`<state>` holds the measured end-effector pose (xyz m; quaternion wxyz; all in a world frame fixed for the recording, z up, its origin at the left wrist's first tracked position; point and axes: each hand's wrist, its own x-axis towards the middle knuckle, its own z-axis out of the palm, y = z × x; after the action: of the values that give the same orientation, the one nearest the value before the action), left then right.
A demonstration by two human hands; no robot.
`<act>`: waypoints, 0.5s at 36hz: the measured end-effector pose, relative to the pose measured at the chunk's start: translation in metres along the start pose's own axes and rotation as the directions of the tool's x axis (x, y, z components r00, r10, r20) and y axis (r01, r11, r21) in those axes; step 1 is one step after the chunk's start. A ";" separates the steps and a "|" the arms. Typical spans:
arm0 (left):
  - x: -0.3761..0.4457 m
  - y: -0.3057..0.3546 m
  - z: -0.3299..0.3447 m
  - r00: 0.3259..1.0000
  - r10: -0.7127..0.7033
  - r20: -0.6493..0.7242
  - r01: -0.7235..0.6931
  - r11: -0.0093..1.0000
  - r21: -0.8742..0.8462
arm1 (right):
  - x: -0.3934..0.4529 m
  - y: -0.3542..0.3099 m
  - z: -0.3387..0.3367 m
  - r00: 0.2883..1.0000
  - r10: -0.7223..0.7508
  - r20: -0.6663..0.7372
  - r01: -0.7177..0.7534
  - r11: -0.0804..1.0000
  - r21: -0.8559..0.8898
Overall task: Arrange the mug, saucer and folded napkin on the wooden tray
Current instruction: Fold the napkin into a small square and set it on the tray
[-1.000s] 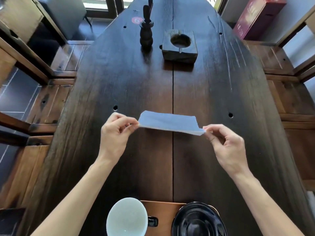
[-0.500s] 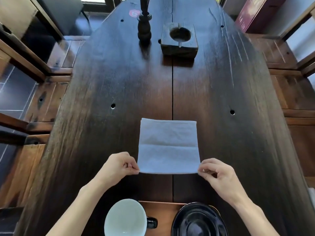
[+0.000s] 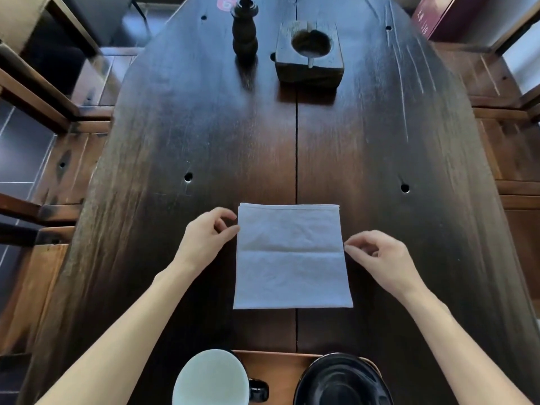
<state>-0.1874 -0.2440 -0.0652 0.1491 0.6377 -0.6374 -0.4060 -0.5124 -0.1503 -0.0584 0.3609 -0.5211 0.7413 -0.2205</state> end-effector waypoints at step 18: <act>0.057 0.007 0.017 0.994 -0.093 -0.064 0.097 0.994 0.059 | 0.087 -0.015 0.028 0.990 0.036 -0.135 -0.056 0.987 -0.149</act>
<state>-0.2120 -0.2925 -0.0894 0.1293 0.6837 -0.6137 -0.3731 -0.4993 -0.2354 -0.0926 0.2755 -0.5144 0.7899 -0.1888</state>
